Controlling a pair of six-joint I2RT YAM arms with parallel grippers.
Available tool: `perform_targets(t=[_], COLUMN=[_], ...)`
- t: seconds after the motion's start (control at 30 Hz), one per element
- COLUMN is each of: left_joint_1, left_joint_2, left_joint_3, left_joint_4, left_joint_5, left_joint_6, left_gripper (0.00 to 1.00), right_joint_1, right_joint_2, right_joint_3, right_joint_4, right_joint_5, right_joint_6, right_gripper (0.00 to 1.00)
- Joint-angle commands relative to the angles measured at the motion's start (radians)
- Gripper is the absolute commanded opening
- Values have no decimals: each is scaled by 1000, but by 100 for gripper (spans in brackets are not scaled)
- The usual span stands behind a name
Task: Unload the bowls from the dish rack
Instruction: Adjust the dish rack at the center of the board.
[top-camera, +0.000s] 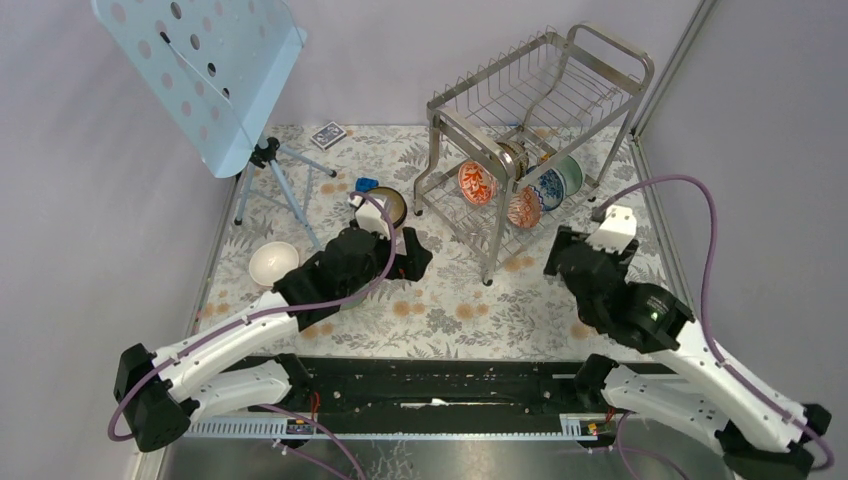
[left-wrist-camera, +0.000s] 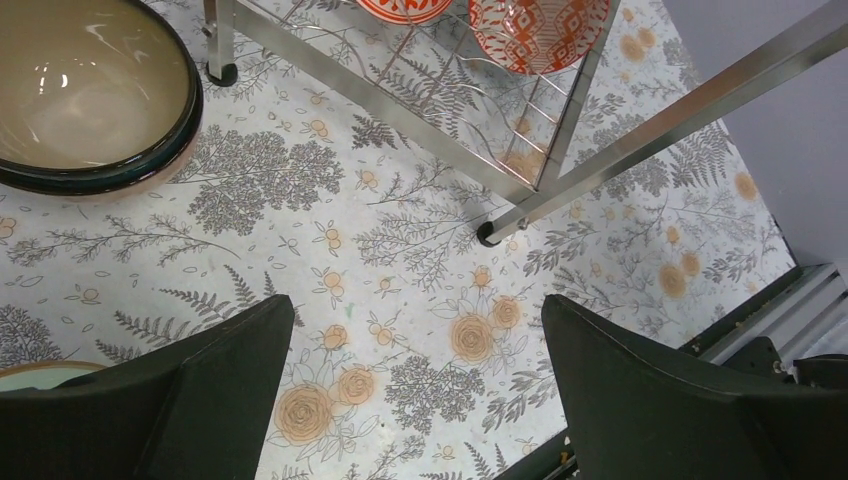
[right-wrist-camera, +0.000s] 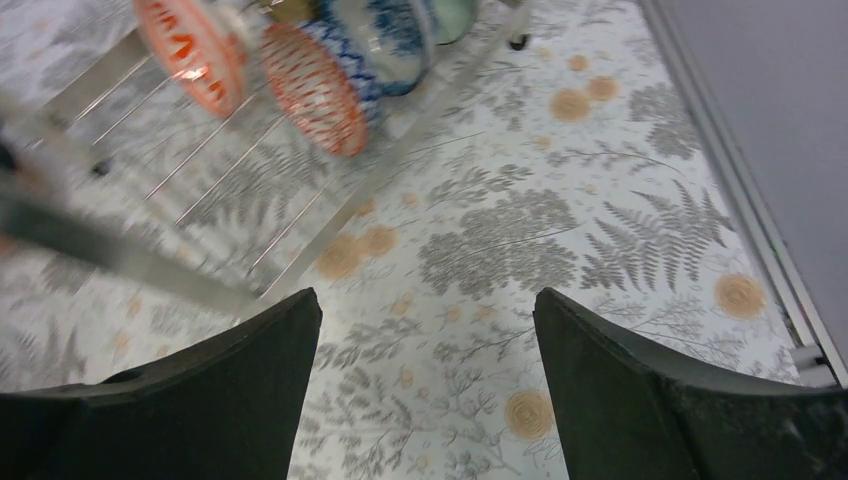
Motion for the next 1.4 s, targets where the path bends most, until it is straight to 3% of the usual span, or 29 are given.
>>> perform_targets(t=[0.0,0.1,0.2,0.43,0.53,0.87,1.1,1.37], left_joint_1=[-5,-5,-6,-6,-5,-6,-6,-5], left_joint_2=[-1,-10,-17,-28,-37,-50,-59,-30], left_joint_3=[2,6,6,-26,-48,-86,-87,-44], left_joint_4=[65,55,31,10,10,24,21,28], left_joint_5=[22,12,4,17,30,40,24,22], left_joint_6=[-37,-54,-65,-88,-107,-116,-114,-119], left_gripper=[99,99,99,98,98,98,98,98], right_joint_1=[-322,-563,-676,-696,-696,-695,-695,-696], right_joint_2=[33,75,81,230,301,429,511,504], right_joint_3=[-38,-81,-153,-213,-262,-376,-419,-426], right_joint_4=[227,326,477,752,941,1375,1523,1513], right_joint_5=[-264,-480,-598,-580,-661,-709,-714,-709], right_joint_6=[-189,-151,-89,-106,-191,-397,-523,-478], right_gripper=[86,85,83,75,71,62,60,62])
